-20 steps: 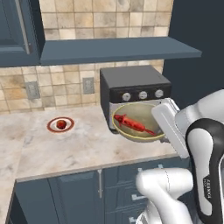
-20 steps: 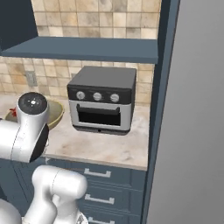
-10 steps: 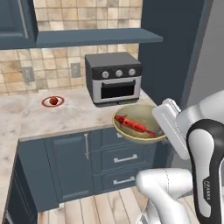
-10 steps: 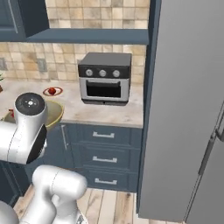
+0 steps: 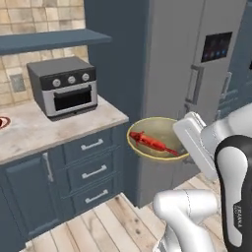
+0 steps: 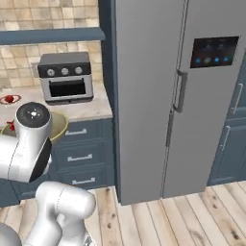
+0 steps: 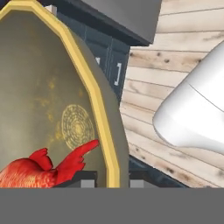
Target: Remove the peach from the bowl and place it on the small plate. Then place the bowl with only the fish in the microwave, close the door, and press the start button to microwave the fish.
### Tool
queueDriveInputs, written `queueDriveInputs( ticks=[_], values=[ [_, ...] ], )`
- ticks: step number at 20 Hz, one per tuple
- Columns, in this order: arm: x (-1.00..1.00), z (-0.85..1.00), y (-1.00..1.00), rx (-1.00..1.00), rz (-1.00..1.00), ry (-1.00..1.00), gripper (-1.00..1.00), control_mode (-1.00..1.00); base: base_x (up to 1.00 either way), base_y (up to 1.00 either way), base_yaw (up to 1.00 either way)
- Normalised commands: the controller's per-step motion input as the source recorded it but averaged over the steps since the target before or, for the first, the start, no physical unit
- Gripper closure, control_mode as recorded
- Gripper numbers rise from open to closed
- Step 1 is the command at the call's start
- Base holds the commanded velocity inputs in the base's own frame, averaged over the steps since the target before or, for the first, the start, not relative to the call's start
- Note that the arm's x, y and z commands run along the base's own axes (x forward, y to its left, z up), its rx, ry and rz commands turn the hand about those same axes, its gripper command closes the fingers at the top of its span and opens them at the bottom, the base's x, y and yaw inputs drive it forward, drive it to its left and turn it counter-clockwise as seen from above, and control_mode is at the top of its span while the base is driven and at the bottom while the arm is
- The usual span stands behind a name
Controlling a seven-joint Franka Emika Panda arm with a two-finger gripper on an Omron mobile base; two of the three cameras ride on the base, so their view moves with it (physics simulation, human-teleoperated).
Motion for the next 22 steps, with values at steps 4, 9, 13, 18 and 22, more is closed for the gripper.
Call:
queueDriveInputs(
  ticks=[4, 9, 13, 18, 22],
  values=[
    [0.00, 0.00, 0.00, 0.00, 0.00, 0.00, 1.00, 1.00, -0.11, -0.15, -0.75],
    [0.00, 0.00, 0.00, 0.00, 0.00, 0.00, 1.00, 1.00, 0.06, -0.43, -0.60],
    [0.00, 0.00, 0.00, 0.00, 0.00, 0.00, 1.00, 1.00, 0.33, -0.81, -0.35],
    [0.00, 0.00, 0.00, 0.00, 0.00, 0.00, 1.00, 1.00, 0.44, -0.94, -0.21],
    [0.00, 0.00, 0.00, 0.00, 0.00, 0.00, 1.00, 1.00, 0.41, -0.84, -0.28]
  ],
)
